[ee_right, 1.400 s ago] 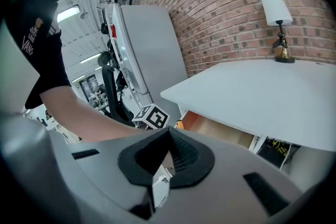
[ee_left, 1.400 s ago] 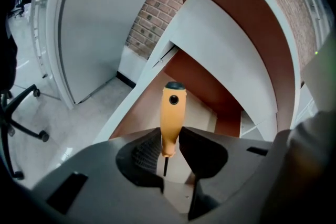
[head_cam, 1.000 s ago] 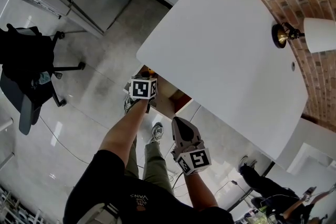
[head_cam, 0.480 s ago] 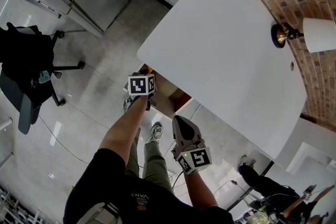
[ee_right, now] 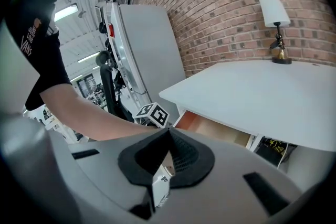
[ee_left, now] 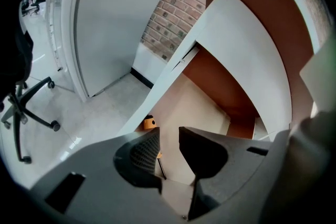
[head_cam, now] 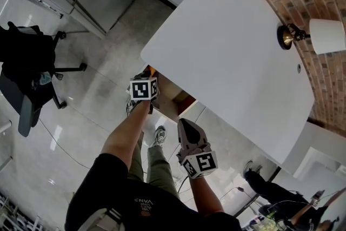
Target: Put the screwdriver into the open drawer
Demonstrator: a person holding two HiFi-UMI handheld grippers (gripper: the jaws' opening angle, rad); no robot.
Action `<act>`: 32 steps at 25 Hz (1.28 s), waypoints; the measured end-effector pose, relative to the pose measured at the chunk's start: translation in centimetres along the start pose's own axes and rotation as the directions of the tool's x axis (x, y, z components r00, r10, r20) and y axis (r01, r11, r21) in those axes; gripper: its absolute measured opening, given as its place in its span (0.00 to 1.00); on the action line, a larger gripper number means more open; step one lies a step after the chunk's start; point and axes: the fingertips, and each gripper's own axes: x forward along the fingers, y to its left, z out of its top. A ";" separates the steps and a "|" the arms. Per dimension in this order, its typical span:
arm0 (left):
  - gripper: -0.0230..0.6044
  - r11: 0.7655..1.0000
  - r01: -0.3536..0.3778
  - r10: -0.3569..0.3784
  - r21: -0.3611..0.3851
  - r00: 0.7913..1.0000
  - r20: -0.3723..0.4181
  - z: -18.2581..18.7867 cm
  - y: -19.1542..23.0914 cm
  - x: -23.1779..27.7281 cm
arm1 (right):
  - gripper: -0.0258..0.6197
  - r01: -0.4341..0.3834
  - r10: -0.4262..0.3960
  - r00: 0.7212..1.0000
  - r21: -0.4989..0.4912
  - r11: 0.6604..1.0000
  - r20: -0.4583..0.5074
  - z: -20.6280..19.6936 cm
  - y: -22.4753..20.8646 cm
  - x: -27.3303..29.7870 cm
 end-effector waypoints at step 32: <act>0.05 0.975 0.105 -0.175 0.194 0.902 0.394 0.5 -12.7 -22.8 | 0.03 -0.106 0.124 0.985 -0.149 0.983 0.117 4.7 1.7 -12.6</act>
